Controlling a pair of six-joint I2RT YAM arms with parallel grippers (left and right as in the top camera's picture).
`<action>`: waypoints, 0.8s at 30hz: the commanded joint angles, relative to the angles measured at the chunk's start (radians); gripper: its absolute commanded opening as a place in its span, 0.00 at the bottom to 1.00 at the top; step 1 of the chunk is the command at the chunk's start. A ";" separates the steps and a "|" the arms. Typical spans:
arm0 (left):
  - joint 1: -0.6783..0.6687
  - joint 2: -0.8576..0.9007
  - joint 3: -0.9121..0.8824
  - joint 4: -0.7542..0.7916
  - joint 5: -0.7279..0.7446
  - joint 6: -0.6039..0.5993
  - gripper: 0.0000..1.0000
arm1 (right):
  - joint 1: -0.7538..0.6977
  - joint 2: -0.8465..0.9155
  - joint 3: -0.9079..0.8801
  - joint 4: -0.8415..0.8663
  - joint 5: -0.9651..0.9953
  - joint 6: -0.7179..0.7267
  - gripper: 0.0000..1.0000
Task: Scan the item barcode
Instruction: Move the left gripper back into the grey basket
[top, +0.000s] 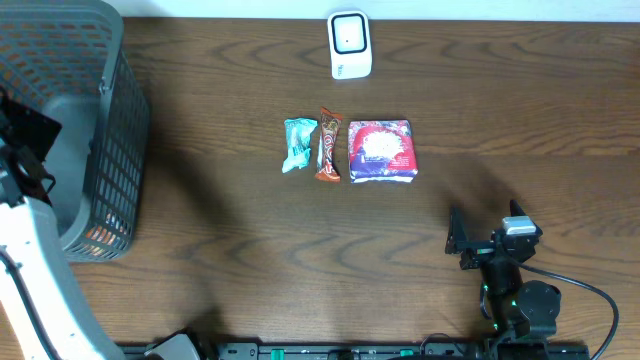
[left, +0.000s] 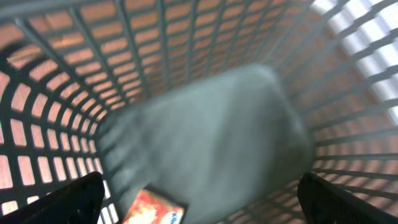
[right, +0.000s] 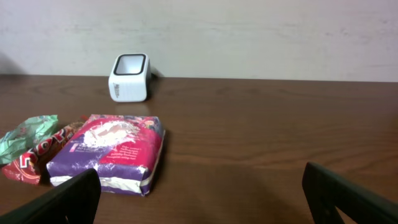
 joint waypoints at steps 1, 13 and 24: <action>0.014 0.074 0.004 -0.029 -0.012 -0.021 0.99 | -0.003 -0.001 -0.001 -0.004 0.004 0.011 0.99; 0.019 0.329 0.004 -0.137 -0.013 -0.021 0.99 | -0.003 -0.001 -0.001 -0.004 0.004 0.011 0.99; 0.050 0.453 0.003 -0.216 0.049 -0.099 0.91 | -0.003 -0.001 -0.001 -0.004 0.004 0.011 0.99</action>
